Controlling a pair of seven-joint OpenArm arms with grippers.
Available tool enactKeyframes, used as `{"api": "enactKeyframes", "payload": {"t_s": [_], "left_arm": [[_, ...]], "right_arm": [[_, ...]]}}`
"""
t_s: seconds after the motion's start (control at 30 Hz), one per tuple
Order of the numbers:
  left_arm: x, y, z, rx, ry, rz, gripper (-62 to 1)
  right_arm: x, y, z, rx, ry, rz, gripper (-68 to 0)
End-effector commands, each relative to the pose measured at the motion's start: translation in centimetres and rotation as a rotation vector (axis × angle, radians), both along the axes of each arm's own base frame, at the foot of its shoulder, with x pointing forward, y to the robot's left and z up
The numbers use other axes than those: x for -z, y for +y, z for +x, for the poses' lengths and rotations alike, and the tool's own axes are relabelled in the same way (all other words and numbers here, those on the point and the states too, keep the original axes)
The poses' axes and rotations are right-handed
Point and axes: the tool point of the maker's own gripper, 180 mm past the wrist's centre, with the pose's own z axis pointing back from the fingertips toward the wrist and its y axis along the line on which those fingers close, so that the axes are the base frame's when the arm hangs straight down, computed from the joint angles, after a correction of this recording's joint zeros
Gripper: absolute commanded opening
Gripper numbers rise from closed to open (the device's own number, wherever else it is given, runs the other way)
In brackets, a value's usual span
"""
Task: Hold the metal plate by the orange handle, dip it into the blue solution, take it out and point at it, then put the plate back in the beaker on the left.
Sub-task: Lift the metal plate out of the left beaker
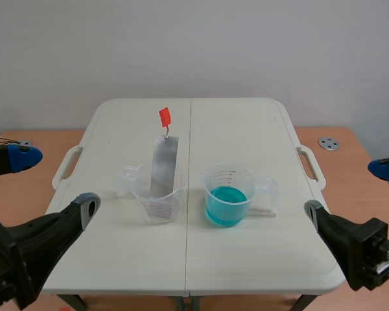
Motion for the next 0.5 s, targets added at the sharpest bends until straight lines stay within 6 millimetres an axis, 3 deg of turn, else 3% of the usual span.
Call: {"api": "enactKeyframes", "payload": {"t_s": [0.0, 0.47], "left_arm": [[0.28, -0.12, -0.16, 0.001, 0.024, 0.012, 1.4], [0.29, -0.12, -0.16, 0.001, 0.024, 0.012, 1.4]], "right_arm": [[-0.08, 0.11, 0.22, -0.013, 0.005, -0.034, -1.2], [0.03, 0.09, 0.19, -0.018, 0.004, -0.050, -1.2]]}}
